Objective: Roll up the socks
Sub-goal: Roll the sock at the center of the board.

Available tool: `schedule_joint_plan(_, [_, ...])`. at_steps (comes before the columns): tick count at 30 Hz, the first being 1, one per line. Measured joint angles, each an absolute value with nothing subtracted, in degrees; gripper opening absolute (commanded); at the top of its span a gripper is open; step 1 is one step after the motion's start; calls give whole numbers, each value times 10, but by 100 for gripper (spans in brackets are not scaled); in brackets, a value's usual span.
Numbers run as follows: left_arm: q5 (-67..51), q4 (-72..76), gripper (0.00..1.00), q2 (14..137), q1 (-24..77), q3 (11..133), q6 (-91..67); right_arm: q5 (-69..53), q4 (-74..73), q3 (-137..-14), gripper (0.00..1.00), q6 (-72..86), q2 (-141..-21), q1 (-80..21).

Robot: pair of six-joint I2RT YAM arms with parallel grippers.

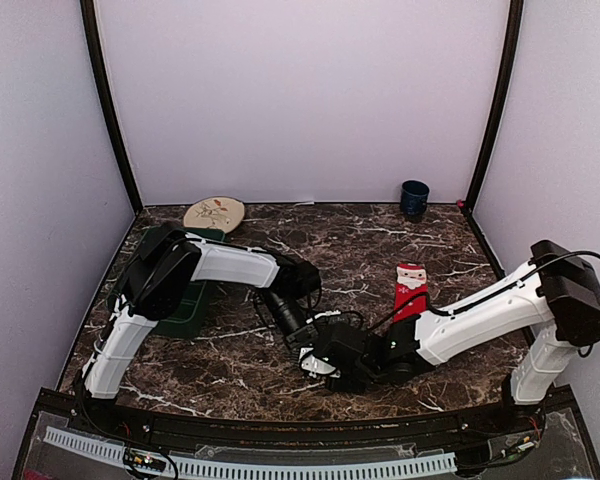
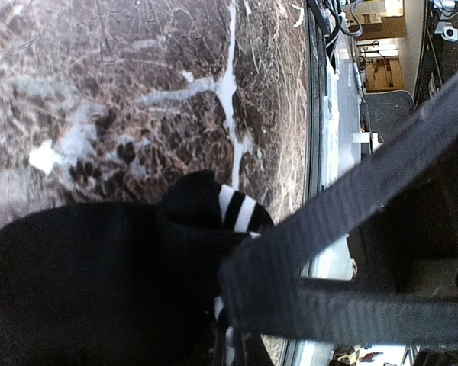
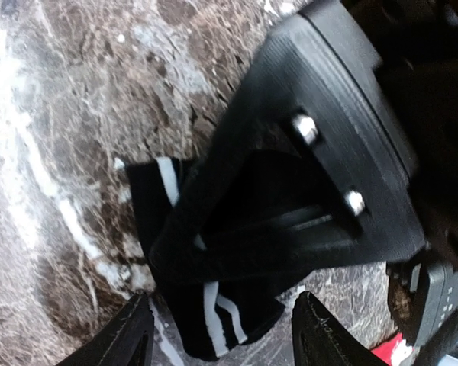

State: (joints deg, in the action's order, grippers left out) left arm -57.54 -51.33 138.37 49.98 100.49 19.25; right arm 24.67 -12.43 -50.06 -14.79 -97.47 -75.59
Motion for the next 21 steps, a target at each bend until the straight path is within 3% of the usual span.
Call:
schedule_joint_plan(8, [-577,-514,7,1384,500,1005,193,228,-115,-518,50,-152,-993,-745])
schedule_joint_plan(21, [-579,-515,7,1384,493,1004,193,199,-122,-517,46,-122,-991,-733])
